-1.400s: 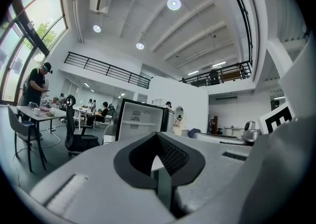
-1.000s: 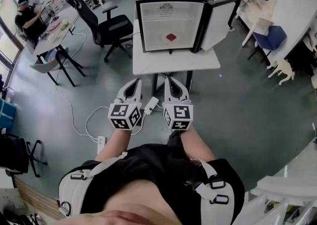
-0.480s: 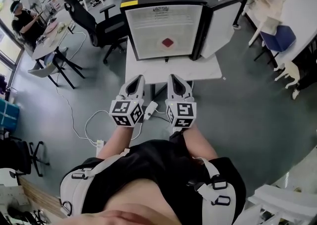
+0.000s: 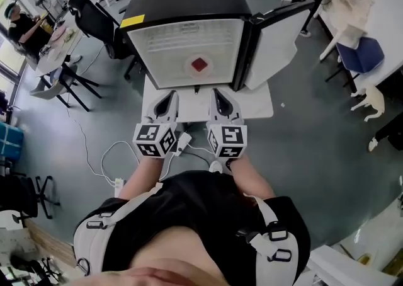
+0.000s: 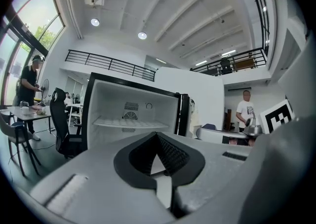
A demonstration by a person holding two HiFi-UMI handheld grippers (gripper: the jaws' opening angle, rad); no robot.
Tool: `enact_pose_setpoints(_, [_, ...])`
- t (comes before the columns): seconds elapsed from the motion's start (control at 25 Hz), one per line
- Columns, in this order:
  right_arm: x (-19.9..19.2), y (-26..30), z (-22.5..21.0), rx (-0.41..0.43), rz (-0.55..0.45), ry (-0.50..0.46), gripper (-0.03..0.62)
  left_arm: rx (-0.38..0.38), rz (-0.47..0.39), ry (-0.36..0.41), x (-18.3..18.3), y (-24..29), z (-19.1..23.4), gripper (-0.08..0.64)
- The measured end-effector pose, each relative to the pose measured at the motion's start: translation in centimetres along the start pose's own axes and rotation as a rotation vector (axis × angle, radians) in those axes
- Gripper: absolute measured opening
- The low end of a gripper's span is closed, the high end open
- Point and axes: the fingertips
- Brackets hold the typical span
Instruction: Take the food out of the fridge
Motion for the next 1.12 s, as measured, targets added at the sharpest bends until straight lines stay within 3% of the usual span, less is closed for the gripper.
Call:
enact_pose_setpoints(0.16, [-0.5,2.4,-2.0,0.011,0.031,0.013,0.008,0.015,0.016,-0.017,-0.4,2.4,0.3,0.003])
enact_pose_setpoints(0.36, [-1.4,5.0,-1.4,0.030,0.059,0.030,0.008,0.015,0.024,-0.026,-0.3,4.3,2.2,0.003])
enact_pose_setpoints(0.48, [-2.5,6.2,-1.0,0.041,0.095,0.111,0.008,0.017,0.025,-0.036,-0.1,4.7,3.3,0.003])
enact_pose_setpoints(0.64, [-3.8,7.8,-1.3,0.048,0.094,0.318,0.008,0.022,0.037,-0.037,-0.5,4.8,4.8,0.003])
enact_pose_setpoints(0.84, [-7.2,10.0,-2.3,0.043,0.130,0.654,0.128,0.033,0.042,-0.042,-0.7,4.6,6.3,0.003])
enact_pose_setpoints(1.0, [-11.6,11.2,-4.8,-0.020,0.143,0.972,0.191,0.047,0.054,-0.051,-1.0,4.4,7.7,0.003])
enact_pose_setpoints(1.12, [-15.2,11.7,-6.8,-0.096,0.165,1.109,0.218,0.061,0.055,-0.058,-1.2,4.0,8.4,0.003])
Point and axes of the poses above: the fingertips, and each gripper's own axes: y forward along the fingers, z to its left, x out of its top, and after that the axes turned 3 degrees about y, right-handed
